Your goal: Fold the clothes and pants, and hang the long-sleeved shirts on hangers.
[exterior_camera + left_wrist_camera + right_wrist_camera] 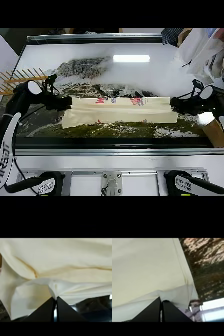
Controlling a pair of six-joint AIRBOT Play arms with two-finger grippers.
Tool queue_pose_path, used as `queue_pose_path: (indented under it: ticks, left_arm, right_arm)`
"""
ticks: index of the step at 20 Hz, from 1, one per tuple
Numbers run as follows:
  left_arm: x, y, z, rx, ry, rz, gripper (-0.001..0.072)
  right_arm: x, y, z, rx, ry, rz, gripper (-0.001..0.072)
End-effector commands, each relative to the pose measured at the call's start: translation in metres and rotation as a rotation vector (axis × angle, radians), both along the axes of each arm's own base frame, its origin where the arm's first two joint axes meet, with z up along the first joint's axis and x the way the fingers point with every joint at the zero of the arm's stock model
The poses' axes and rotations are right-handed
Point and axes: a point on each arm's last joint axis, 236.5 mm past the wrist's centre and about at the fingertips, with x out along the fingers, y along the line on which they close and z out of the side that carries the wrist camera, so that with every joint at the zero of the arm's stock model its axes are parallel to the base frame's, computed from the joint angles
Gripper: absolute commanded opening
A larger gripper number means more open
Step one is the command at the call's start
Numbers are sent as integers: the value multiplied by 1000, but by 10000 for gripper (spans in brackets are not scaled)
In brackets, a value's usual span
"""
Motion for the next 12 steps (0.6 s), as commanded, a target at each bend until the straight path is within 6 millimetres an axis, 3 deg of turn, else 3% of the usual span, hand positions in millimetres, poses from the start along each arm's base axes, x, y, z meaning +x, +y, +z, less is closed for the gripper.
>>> queue_pose_path:
  ticks: [1,8,9,10,11,12]
  left_arm:
    - [37,1,-16,3,3,3,9]
    - [77,1,-33,-2,10,5,29]
    - [79,1,-32,-2,5,6,290]
    - [81,1,-29,-3,-4,11,562]
    - [85,1,-24,-6,-14,22,549]
    - [90,1,-15,-8,-28,28,550]
  right_arm:
    - [39,3,-13,8,-48,-23,8]
    - [74,15,-29,100,-137,-99,22]
    - [78,18,-27,116,-155,-104,111]
    - [82,22,-24,131,-176,-91,349]
    - [88,28,-18,160,-205,-69,595]
    - [92,31,-10,180,-228,-46,604]
